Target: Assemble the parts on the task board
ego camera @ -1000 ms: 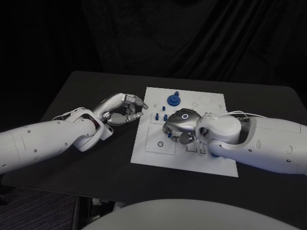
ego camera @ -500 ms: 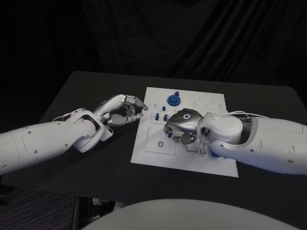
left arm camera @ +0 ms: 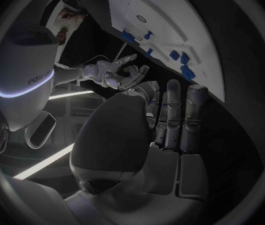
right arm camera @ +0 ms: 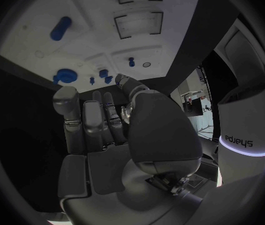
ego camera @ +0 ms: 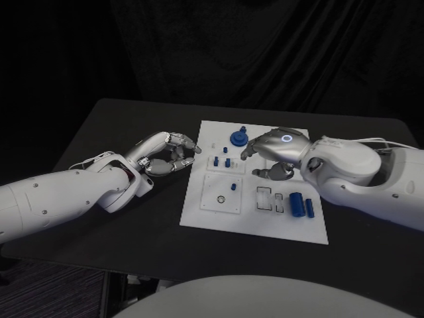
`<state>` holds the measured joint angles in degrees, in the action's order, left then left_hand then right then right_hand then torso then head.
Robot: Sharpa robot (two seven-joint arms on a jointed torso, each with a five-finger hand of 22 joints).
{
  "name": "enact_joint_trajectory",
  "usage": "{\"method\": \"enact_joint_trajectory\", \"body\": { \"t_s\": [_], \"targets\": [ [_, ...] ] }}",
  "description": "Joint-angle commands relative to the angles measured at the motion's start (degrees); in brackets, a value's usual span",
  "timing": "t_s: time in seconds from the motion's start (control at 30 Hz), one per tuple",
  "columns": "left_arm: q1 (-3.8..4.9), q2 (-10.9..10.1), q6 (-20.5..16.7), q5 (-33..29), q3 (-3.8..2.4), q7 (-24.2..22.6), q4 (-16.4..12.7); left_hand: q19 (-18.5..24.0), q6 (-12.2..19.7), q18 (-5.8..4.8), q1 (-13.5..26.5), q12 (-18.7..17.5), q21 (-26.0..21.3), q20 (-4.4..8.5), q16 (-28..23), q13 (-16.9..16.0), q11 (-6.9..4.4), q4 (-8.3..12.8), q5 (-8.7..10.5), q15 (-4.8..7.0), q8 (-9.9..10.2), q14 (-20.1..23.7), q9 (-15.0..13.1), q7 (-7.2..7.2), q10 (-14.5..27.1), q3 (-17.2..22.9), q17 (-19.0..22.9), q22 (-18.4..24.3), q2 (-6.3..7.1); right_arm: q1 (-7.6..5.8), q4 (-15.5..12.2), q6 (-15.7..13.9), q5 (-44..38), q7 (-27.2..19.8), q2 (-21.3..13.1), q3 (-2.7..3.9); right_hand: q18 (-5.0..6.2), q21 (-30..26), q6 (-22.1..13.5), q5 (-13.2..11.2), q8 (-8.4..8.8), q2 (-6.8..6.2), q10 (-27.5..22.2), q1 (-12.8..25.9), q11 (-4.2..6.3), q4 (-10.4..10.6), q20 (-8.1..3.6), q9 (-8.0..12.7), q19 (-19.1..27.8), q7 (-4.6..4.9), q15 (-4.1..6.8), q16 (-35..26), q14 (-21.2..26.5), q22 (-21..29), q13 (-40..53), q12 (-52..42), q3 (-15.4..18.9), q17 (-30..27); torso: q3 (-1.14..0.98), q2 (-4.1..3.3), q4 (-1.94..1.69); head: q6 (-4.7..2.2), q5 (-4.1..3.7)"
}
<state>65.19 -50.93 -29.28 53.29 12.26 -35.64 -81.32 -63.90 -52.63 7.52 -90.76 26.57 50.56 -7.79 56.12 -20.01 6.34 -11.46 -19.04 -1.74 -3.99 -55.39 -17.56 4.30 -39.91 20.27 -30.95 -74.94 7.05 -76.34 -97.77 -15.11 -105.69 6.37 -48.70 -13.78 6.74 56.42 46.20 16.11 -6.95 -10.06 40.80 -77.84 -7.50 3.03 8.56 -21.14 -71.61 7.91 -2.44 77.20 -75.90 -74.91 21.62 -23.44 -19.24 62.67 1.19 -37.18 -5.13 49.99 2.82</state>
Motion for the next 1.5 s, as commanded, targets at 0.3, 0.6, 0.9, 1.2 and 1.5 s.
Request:
{"method": "enact_joint_trajectory", "body": {
  "t_s": [0.3, 0.6, 0.9, 1.2, 1.5],
  "targets": [
    [-0.15, -0.09, 0.06, -0.34, -0.04, -0.44, -0.16, 0.4, 0.28, 0.5, -0.17, 0.34, -0.29, 0.06, -0.36, 0.08, 0.35, 0.07, -0.36, -0.01, 0.2, 0.42, 0.07, 0.1, 0.13, 0.36, 0.06, -4.33, -0.59, -2.28, 0.07, -2.21, 3.24, 1.34, -6.06, -0.3, -0.52, 1.94, -5.97, 0.46, -10.01, -2.19, -12.88, -2.97, 0.5, 10.21, -0.41, -11.15, -2.48, 1.22, 0.2, 1.47, -1.03, -6.83, 12.82, -18.94, 6.18, 1.46, 0.09, -0.04, -0.11, 0.01, -0.21],
    [-0.3, -0.08, 0.11, -0.34, -0.04, -0.45, -0.1, 0.38, 0.3, 0.49, -0.2, 0.37, -0.21, 0.05, -0.38, 0.12, 0.36, 0.11, -0.39, -0.02, 0.2, 0.43, 0.1, 0.08, 0.14, 0.35, 0.09, -4.35, -0.61, -1.25, 2.31, 0.43, 3.6, 1.91, -6.47, -0.39, -0.41, 1.48, -12.78, 0.34, -17.22, -1.85, -17.3, -3.58, 0.63, 11.05, -0.4, -16.48, -2.21, 1.21, 0.26, 1.06, -0.23, -6.72, 17.61, -27.39, 6.07, 0.32, 0.05, -0.06, -0.05, 0.01, -0.38],
    [-0.4, -0.04, 0.16, -0.34, -0.04, -0.49, -0.05, 0.38, 0.3, 0.49, -0.2, 0.37, -0.21, 0.05, -0.38, 0.12, 0.36, 0.11, -0.39, -0.02, 0.2, 0.43, 0.1, 0.08, 0.14, 0.35, 0.09, -4.35, -0.61, 0.74, 3.79, 1.48, 5.16, 1.95, -5.49, -0.4, -0.43, 1.43, -15.78, 0.38, -18.56, -2.17, -18.68, -2.46, 0.5, 12.38, -0.16, -16.91, -2.24, 1.61, -0.08, 0.94, -0.09, -6.7, 18.05, -28.54, 6.46, -0.13, 0.0, -0.02, -0.09, 0.01, -0.4],
    [-0.46, -0.06, 0.26, -0.34, -0.04, -0.48, 0.02, 0.41, 0.31, 0.5, -0.23, 0.39, -0.23, 0.04, -0.39, 0.14, 0.36, 0.14, -0.41, -0.02, 0.19, 0.42, 0.13, 0.08, 0.14, 0.37, 0.1, -4.35, -0.64, 1.97, 5.28, 2.89, 5.36, 2.08, -4.32, -0.39, -0.42, 1.41, -17.34, 0.4, -18.57, -1.94, -18.32, -2.7, 0.38, 12.73, 0.08, -16.33, -2.29, 1.85, -0.33, 0.75, 0.02, -6.68, 17.78, -28.74, 6.28, -0.63, 0.03, -0.06, 0.03, 0.01, -0.21],
    [-0.51, 0.05, 0.38, -0.34, -0.04, -0.58, 0.13, 0.42, 0.32, 0.5, -0.28, 0.42, -0.22, 0.03, -0.39, 0.17, 0.37, 0.19, -0.44, -0.02, 0.19, 0.42, 0.15, 0.08, 0.14, 0.38, 0.11, -4.35, -0.66, 3.01, 7.27, 4.02, 5.38, 2.06, -3.0, -0.39, -0.56, 2.48, -16.3, 0.33, -18.9, -0.97, -16.01, -3.62, 0.4, 12.22, 0.11, -14.07, -3.04, 1.64, -0.27, 0.85, -0.53, -6.94, 15.22, -26.57, 5.33, -0.55, 0.03, -0.01, -0.09, 0.01, -0.29]
  ]
}}
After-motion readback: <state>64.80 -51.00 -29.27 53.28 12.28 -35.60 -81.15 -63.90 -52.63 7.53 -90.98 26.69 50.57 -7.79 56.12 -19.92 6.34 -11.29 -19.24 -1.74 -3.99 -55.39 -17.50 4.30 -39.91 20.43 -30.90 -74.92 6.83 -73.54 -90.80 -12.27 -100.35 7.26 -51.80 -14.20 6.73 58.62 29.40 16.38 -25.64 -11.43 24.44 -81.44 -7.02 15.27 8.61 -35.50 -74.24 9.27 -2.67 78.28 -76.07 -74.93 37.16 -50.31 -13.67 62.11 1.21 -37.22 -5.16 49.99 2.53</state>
